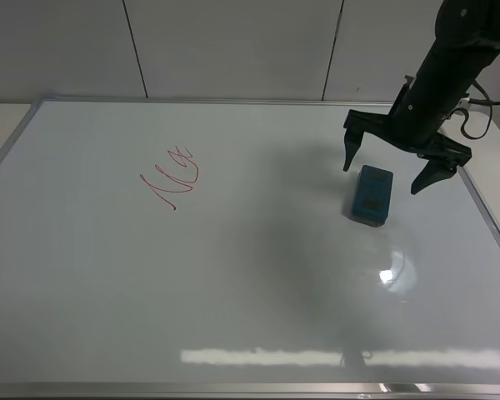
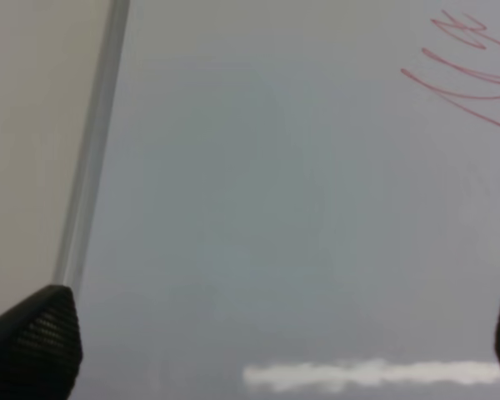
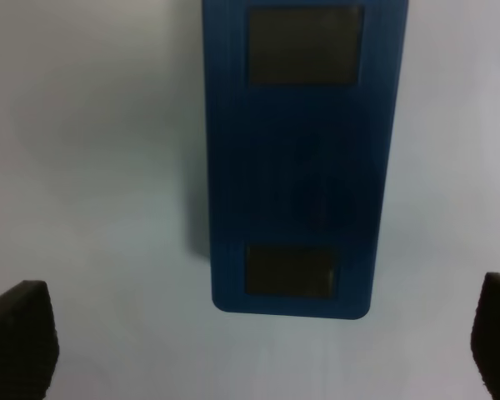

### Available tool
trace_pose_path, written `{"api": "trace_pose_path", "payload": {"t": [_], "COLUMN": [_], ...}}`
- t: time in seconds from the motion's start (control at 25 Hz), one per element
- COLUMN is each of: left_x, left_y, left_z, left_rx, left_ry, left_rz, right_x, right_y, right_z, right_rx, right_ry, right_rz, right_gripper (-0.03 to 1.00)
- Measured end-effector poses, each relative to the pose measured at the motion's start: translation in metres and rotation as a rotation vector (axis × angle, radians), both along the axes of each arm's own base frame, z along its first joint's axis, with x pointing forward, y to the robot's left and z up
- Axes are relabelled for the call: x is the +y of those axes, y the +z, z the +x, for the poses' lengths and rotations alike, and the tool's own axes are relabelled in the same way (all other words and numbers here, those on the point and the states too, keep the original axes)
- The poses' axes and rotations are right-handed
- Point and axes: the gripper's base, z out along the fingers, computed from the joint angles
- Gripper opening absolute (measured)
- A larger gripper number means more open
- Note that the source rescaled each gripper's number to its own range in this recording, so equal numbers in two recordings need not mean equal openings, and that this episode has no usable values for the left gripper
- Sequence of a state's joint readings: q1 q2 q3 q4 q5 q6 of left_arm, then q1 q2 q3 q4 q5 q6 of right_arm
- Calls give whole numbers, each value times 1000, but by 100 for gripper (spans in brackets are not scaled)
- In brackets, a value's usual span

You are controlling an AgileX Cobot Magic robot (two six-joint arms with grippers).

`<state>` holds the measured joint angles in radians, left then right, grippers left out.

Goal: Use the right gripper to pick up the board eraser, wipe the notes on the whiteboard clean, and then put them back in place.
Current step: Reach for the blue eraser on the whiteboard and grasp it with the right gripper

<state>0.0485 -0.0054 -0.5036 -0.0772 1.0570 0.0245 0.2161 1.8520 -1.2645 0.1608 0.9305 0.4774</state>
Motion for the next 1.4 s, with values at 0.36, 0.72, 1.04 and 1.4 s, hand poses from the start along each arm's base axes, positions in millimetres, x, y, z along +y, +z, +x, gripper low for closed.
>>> {"api": "trace_pose_path", "payload": {"t": [0.36, 0.72, 1.04, 1.4], "left_x": [0, 0, 1, 1], "left_y": [0, 0, 0, 0], "left_z": [0, 0, 0, 0], "left_rx": [0, 0, 0, 0], "left_ry": [0, 2, 6, 6], "left_rz": [0, 3, 9, 9], "right_x": [0, 2, 2, 1], "right_y": [-14, -26, -42, -51], "right_z": [5, 14, 17, 18], "right_rx": [12, -35, -10, 9], "right_ry": [-7, -21, -23, -11], "right_rz": [-9, -5, -13, -34], "right_gripper": [100, 100, 100, 100]}}
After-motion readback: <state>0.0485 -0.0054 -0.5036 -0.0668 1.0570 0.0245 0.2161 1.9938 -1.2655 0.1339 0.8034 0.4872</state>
